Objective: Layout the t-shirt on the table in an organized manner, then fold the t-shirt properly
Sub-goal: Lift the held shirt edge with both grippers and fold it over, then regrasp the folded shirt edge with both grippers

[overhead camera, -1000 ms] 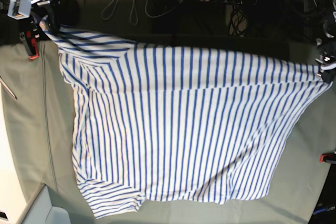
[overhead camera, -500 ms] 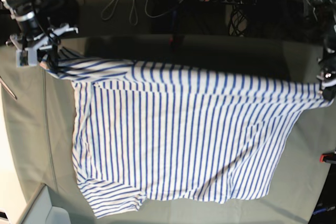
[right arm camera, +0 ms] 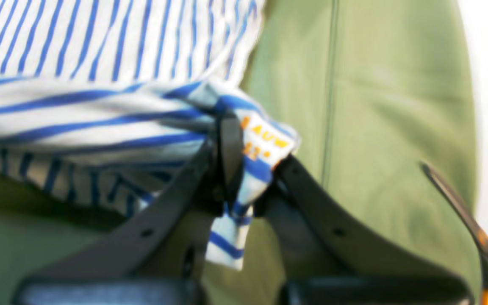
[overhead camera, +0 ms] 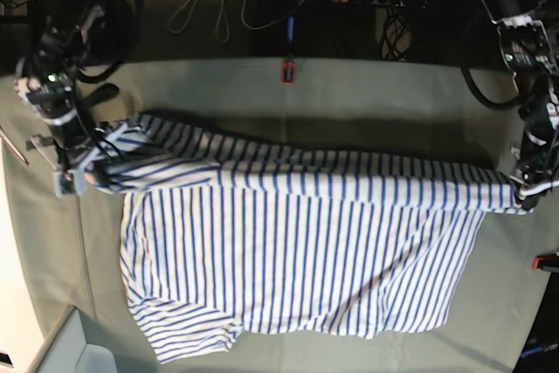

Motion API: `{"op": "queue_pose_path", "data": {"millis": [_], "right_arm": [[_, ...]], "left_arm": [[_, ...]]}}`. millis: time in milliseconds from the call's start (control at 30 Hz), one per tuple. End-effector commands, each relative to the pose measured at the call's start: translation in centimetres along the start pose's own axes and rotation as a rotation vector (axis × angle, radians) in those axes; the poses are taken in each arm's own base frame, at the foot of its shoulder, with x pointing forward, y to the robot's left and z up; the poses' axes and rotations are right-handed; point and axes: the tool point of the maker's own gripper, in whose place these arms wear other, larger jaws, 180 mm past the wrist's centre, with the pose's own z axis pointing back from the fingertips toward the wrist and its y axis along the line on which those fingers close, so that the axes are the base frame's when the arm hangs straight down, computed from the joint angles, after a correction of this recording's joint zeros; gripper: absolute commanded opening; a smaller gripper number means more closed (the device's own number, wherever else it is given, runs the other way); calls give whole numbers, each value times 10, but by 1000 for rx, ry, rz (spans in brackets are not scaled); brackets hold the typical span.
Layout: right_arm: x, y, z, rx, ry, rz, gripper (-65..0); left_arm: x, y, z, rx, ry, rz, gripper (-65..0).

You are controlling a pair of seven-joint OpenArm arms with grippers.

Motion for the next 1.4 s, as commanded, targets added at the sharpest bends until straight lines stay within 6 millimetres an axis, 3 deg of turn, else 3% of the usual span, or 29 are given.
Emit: {"op": "queue_pose_path", "data": {"millis": [0, 300, 700, 833, 933, 1000, 1067, 1167, 1233, 1367], "right_arm": [[20, -1, -5, 5, -56, 11, -650], [45, 5, -56, 44, -33, 4, -650], [74, 0, -95, 104, -28, -7, -650], [76, -3, -104, 119, -12, -17, -650], [70, -6, -107, 124, 10, -19, -569], [68, -4, -108, 128, 13, -23, -494], [71, -7, -107, 120, 5, -25, -416], [80, -16, -100, 92, -18, -10, -348], [82, -21, -91, 65, -36, 8, -340], [62, -25, -71, 27, -24, 45, -336]], "left_arm": [[26, -16, -6, -42, -61, -22, -650], [26, -38, -45, -60, -16, -15, -650], [20, -40, -77, -26, 28, 71, -647], [22, -45, -84, -26, 34, 92, -541], [23, -46, -85, -27, 33, 94, -420], [23, -46, -86, -25, 31, 95, -380], [24, -47, -85, -30, 28, 93, -379], [27, -51, -83, -40, 21, 87, -379], [32, -52, -75, -55, -1, 65, -379], [16, -28, -59, -23, 15, 28, -376]]}}
